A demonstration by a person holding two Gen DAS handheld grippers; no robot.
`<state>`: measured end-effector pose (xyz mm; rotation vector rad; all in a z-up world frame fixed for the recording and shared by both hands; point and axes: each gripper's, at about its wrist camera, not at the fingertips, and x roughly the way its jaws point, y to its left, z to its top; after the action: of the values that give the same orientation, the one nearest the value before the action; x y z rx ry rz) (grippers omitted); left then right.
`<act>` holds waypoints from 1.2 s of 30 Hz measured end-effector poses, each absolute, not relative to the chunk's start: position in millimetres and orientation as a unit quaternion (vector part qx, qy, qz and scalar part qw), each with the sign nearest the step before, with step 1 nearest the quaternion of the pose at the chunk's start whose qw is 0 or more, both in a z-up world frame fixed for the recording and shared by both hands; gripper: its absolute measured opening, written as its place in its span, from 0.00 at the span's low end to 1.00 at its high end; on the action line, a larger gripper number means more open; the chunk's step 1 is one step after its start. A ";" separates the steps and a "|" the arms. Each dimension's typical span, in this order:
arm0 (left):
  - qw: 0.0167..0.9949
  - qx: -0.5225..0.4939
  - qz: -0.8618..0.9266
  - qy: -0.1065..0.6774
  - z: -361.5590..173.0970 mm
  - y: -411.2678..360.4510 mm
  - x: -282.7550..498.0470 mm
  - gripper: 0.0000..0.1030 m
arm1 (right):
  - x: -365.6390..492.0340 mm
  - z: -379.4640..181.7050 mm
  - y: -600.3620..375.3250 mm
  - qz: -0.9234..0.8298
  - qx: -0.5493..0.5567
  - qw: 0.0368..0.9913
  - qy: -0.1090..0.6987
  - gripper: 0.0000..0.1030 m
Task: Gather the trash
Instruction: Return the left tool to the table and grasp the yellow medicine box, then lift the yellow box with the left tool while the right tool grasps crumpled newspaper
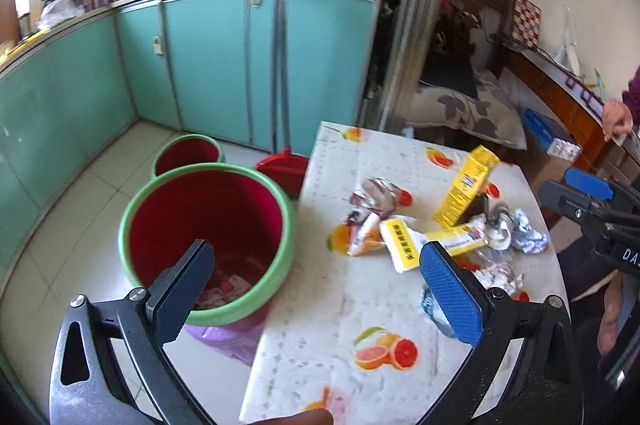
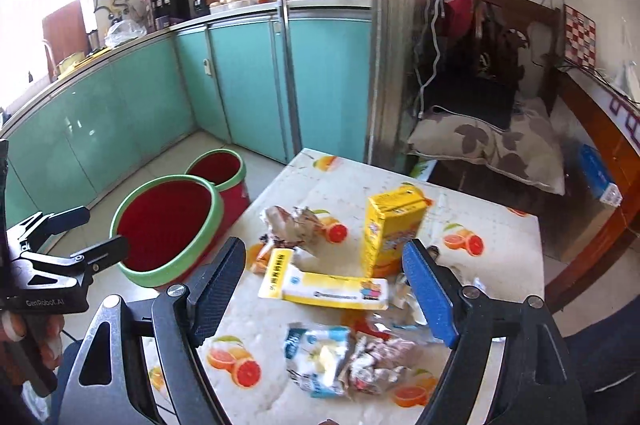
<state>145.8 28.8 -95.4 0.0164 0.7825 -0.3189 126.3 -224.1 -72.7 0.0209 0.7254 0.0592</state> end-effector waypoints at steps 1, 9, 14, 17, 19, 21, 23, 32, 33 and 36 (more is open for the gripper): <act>0.905 0.011 -0.174 0.389 -98.6 18.7 147.2 1.00 | 120.6 -74.1 -238.2 0.018 0.013 0.934 0.355 0.78; 0.871 0.116 -0.231 0.417 -129.5 -62.2 157.4 1.00 | 88.9 -81.9 -318.4 -0.037 0.045 0.932 0.359 0.78; 0.841 0.228 -0.269 0.410 -154.2 -108.9 166.5 1.00 | 79.8 -91.6 -346.1 -0.061 0.063 0.927 0.365 0.78; 0.824 0.254 -0.284 0.420 -168.7 -128.5 174.4 1.00 | 79.4 -99.3 -357.7 -0.070 0.077 0.923 0.369 0.78; 0.815 0.273 -0.290 0.422 -176.9 -140.8 178.8 1.00 | 80.7 -103.7 -360.3 -0.075 0.084 0.921 0.373 0.78; 0.808 0.287 -0.289 0.426 -184.2 -151.3 184.6 1.00 | 81.0 -108.1 -364.9 -0.077 0.090 0.919 0.376 0.78; 0.799 0.295 -0.293 0.434 -189.8 -159.8 190.3 1.00 | 82.0 -112.3 -369.1 -0.081 0.095 0.917 0.380 0.78; 0.759 0.345 -0.300 0.464 -223.4 -191.2 201.1 0.85 | 82.1 -125.5 -393.9 -0.100 0.117 0.911 0.383 0.78; 0.755 0.350 -0.296 0.468 -227.0 -192.1 201.6 0.75 | 82.0 -126.8 -396.5 -0.102 0.119 0.910 0.384 0.78; 0.746 0.349 -0.296 0.484 -234.3 -193.2 202.8 0.56 | 81.3 -130.8 -402.7 -0.107 0.125 0.908 0.385 0.78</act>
<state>202.8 -193.2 -234.3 0.7640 1.0586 -0.6473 81.3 -402.7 -130.8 0.2583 0.7955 -0.2215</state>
